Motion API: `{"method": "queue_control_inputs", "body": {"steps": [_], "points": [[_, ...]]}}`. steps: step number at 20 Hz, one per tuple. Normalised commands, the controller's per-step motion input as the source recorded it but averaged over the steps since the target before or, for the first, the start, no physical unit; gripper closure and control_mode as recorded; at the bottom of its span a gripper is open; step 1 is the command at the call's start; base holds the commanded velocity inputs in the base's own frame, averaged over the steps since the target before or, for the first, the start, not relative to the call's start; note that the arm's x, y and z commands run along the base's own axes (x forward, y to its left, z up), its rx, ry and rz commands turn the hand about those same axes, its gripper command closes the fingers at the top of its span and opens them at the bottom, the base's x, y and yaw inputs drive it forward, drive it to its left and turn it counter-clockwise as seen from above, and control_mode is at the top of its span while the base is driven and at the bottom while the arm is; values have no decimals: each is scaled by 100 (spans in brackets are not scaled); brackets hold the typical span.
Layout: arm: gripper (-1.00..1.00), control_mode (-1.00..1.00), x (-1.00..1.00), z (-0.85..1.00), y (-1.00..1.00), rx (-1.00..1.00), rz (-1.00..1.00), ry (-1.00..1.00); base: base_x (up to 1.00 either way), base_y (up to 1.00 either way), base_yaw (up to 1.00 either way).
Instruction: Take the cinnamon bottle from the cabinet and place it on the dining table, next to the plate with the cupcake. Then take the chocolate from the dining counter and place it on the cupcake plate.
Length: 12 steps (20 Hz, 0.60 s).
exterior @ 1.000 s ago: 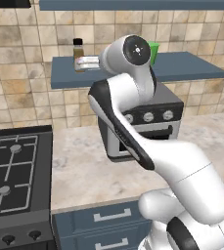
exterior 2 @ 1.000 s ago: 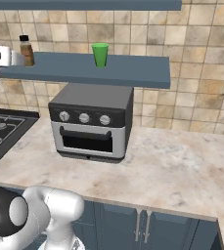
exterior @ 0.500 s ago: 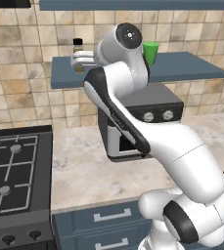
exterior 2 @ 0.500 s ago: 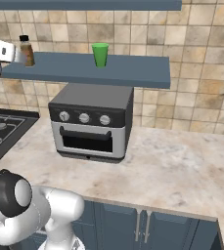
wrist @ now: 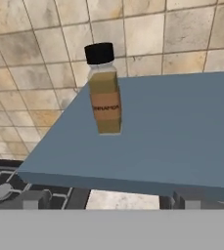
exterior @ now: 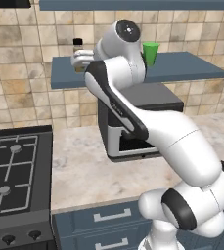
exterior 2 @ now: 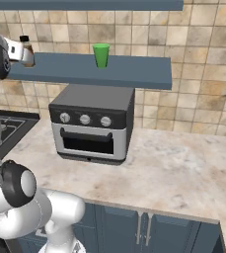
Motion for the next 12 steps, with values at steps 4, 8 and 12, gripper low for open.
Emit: {"method": "queue_control_inputs", "body": {"steps": [4,8,12], "points": [[-100,-100,40,-11,0,0,5,-3,0,0,0],[-100,-100,54,-9,2,0,1,0,0,0,0],[-100,-100,59,-2,11,0,0,0,0,0,0]]}}
